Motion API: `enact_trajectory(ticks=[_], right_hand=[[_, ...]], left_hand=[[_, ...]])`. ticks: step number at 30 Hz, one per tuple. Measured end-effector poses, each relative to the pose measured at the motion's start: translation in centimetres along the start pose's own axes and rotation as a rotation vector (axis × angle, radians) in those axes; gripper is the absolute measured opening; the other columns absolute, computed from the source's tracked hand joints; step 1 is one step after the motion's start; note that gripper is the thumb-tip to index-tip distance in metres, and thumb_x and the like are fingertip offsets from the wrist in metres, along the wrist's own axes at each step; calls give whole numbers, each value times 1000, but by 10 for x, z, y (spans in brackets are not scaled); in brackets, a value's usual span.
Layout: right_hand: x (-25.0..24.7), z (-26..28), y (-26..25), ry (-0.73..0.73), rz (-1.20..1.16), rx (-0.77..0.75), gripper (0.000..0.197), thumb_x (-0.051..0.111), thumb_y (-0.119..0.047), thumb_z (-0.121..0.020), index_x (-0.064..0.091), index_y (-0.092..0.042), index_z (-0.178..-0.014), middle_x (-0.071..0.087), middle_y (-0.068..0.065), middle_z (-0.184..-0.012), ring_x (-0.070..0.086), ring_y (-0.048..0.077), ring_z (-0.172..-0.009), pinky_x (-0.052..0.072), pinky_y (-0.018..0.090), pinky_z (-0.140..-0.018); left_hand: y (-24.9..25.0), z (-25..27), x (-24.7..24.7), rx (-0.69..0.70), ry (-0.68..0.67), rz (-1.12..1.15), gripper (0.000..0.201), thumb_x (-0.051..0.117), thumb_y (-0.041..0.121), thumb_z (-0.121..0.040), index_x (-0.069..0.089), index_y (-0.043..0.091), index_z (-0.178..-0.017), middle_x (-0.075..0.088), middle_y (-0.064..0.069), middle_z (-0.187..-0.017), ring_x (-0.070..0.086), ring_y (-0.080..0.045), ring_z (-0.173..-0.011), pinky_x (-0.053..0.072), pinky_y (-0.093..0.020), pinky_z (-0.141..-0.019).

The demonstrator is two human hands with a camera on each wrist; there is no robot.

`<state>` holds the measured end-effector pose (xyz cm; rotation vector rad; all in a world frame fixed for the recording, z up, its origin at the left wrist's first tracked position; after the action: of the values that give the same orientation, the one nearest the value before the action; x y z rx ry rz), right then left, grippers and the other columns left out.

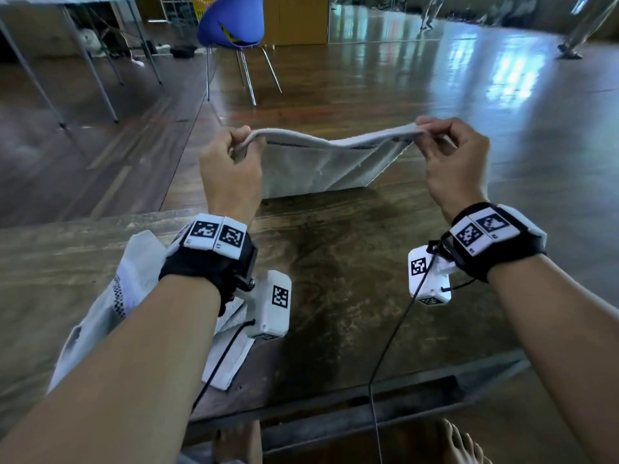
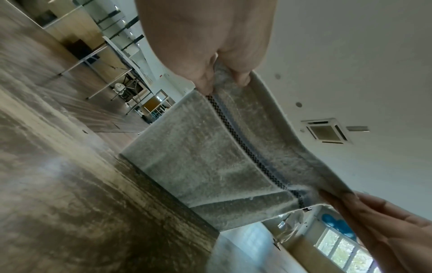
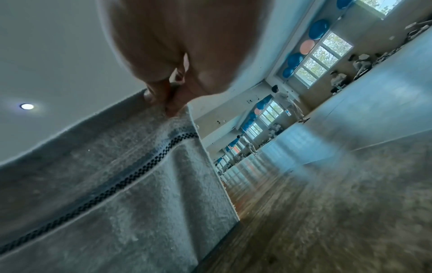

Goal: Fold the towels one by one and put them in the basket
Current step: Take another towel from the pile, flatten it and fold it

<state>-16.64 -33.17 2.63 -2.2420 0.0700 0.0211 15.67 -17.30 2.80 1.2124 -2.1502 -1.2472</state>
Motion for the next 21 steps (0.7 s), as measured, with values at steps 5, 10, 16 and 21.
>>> enact_trajectory(ticks=[5, 10, 16, 21], right_hand=[[6, 11, 48, -158, 340, 205, 17, 72, -9, -89, 68, -25, -85, 74, 1, -102, 71, 13, -96, 58, 37, -92], [-9, 4, -2, 2, 75, -60, 22, 65, -7, -93, 61, -29, -90, 71, 2, -109, 70, 14, -103, 57, 31, -93], [5, 22, 28, -217, 449, 92, 4, 69, -15, -92, 69, -19, -94, 72, 3, -96, 70, 20, -90, 59, 40, -89], [-3, 56, 48, -429, 666, 103, 13, 75, -4, -81, 75, -17, -81, 72, 5, -77, 70, 26, -81, 54, 34, -80]], left_hand=[[-38, 16, 14, -168, -214, -353, 14, 67, 25, -91, 72, 14, -86, 64, 5, -75, 51, -2, -63, 34, -8, -45], [-2, 15, 5, 29, -159, -122, 10, 67, 20, -91, 69, 10, -91, 66, 10, -88, 61, -2, -82, 48, -10, -71], [-41, 33, 9, -111, -393, -443, 11, 69, 25, -90, 67, 16, -85, 59, 7, -70, 50, -5, -61, 36, -13, -49], [-56, 61, 9, -133, -568, -608, 8, 71, 14, -87, 71, 6, -89, 68, -6, -83, 59, -17, -77, 41, -23, -67]])
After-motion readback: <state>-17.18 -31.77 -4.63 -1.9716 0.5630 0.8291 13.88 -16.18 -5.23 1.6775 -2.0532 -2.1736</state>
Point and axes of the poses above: each hand's wrist, its own z-axis away from the middle knuckle, its own x-axis out of the palm, y = z × x, the point moved 10 cm from there along -z, towards the middle knuckle
